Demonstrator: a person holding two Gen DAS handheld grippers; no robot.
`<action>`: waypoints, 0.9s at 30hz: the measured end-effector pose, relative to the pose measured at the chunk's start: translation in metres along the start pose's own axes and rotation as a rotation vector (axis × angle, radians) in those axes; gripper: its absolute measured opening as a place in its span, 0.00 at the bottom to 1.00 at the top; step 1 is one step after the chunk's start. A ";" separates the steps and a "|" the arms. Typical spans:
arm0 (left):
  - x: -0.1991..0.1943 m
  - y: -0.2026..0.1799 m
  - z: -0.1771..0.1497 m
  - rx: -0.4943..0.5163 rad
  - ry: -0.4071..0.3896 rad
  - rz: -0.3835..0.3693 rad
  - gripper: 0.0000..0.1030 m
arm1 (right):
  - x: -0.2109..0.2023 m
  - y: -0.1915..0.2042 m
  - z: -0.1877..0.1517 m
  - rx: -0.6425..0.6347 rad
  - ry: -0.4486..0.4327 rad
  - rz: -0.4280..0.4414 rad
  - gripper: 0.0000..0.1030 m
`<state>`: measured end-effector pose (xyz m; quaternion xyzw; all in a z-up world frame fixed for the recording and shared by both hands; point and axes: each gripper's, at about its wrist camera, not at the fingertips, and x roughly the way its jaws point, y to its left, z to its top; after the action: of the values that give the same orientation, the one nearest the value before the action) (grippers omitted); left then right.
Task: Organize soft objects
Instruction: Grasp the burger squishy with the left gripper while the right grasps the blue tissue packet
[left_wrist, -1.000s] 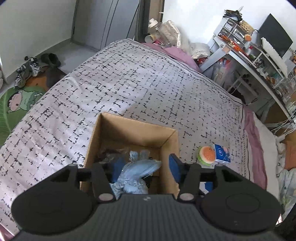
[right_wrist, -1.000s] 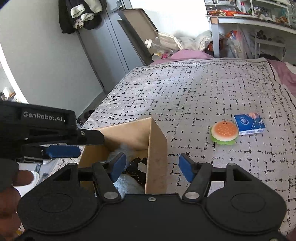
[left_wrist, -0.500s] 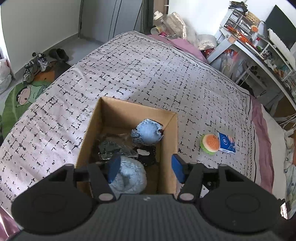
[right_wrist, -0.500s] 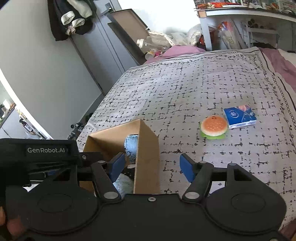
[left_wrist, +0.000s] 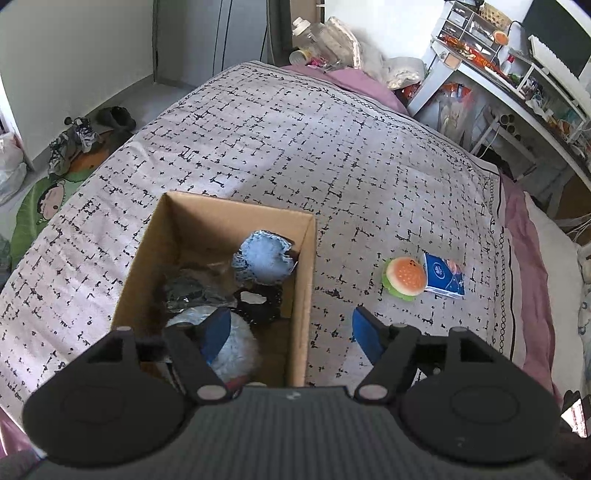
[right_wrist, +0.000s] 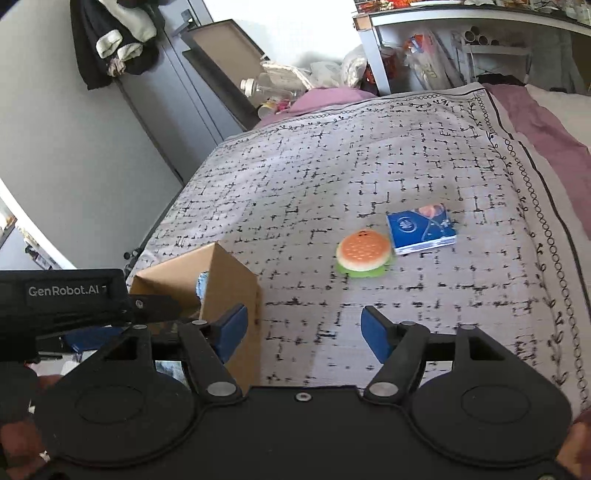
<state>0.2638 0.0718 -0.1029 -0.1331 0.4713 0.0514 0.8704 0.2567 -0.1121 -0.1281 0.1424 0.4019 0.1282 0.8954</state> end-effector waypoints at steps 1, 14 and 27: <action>0.000 -0.003 0.001 0.000 0.001 0.004 0.70 | -0.002 -0.003 0.003 -0.009 0.014 0.011 0.69; -0.002 -0.049 0.018 0.001 -0.031 -0.011 0.71 | -0.007 -0.048 0.054 -0.123 0.095 -0.001 0.77; 0.019 -0.086 0.025 -0.011 -0.022 0.004 0.71 | 0.012 -0.108 0.106 -0.024 0.133 -0.011 0.82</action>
<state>0.3130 -0.0045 -0.0894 -0.1361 0.4618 0.0573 0.8746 0.3571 -0.2241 -0.1077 0.1203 0.4596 0.1371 0.8692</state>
